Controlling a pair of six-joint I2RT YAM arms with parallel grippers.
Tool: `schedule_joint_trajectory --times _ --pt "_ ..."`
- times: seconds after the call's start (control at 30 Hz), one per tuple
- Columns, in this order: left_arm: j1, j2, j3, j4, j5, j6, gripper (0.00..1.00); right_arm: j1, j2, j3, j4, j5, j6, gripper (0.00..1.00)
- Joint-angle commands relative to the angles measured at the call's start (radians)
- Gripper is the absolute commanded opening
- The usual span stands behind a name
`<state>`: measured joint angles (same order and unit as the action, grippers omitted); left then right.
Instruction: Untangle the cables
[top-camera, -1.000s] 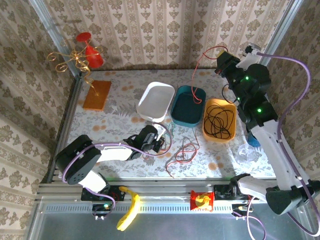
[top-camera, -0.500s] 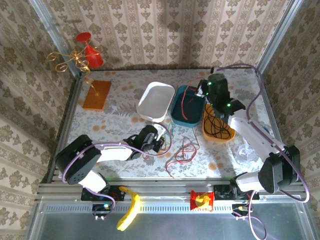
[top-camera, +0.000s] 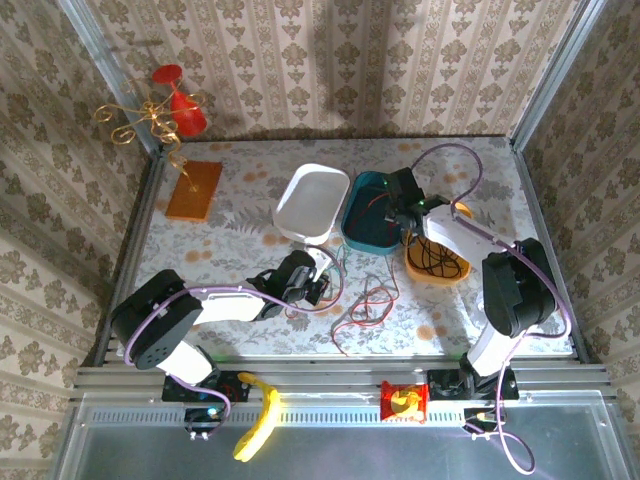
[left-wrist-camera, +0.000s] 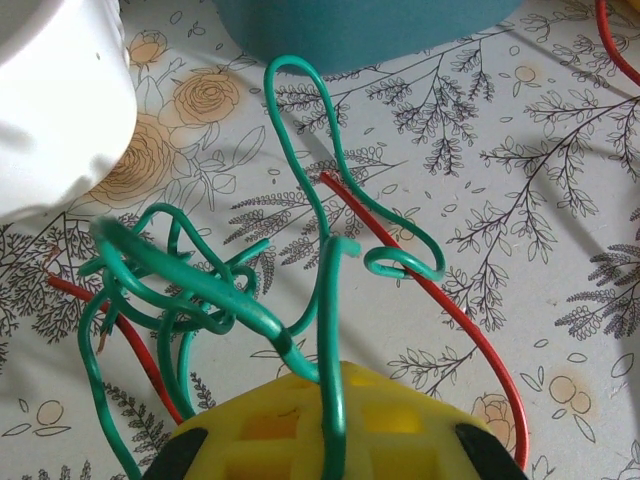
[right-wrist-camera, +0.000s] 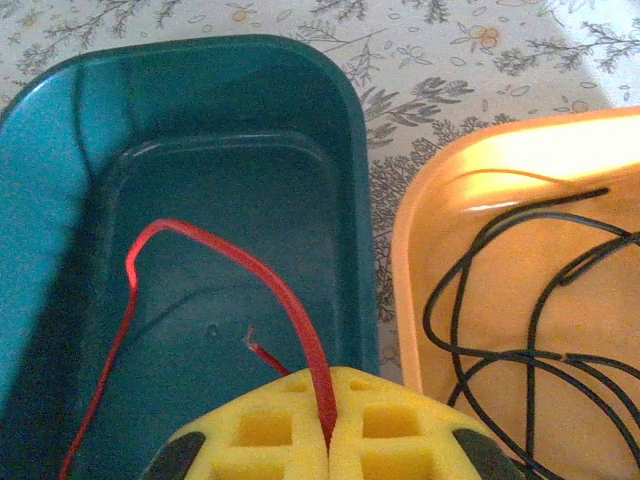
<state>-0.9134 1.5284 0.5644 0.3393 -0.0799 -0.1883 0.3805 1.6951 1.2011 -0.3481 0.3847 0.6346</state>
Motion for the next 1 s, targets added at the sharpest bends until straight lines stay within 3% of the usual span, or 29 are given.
schedule_joint_trajectory --times 0.0,0.1,0.2,0.4,0.5,0.77,0.97 --pt "-0.012 -0.026 0.022 -0.058 -0.023 0.002 0.00 -0.002 0.002 0.058 0.017 -0.050 -0.009 0.28" --pt "-0.018 -0.033 0.033 -0.068 -0.026 0.017 0.00 -0.003 -0.018 0.066 0.026 -0.077 -0.042 0.41" --pt "-0.021 -0.035 0.049 -0.074 -0.024 0.025 0.00 -0.003 -0.059 0.065 0.014 -0.076 -0.070 0.47" --pt "-0.024 -0.026 0.070 -0.066 -0.015 0.039 0.00 -0.002 -0.185 0.008 -0.020 -0.118 -0.117 0.49" --pt "-0.024 -0.020 0.080 -0.065 -0.008 0.047 0.00 0.009 -0.260 -0.033 -0.072 -0.200 -0.148 0.49" --pt "-0.025 -0.014 0.077 -0.054 0.011 0.042 0.00 0.185 -0.490 -0.306 -0.244 -0.441 -0.171 0.48" --pt "-0.030 -0.013 0.072 -0.063 0.022 0.044 0.00 0.327 -0.517 -0.439 -0.298 -0.476 -0.170 0.49"
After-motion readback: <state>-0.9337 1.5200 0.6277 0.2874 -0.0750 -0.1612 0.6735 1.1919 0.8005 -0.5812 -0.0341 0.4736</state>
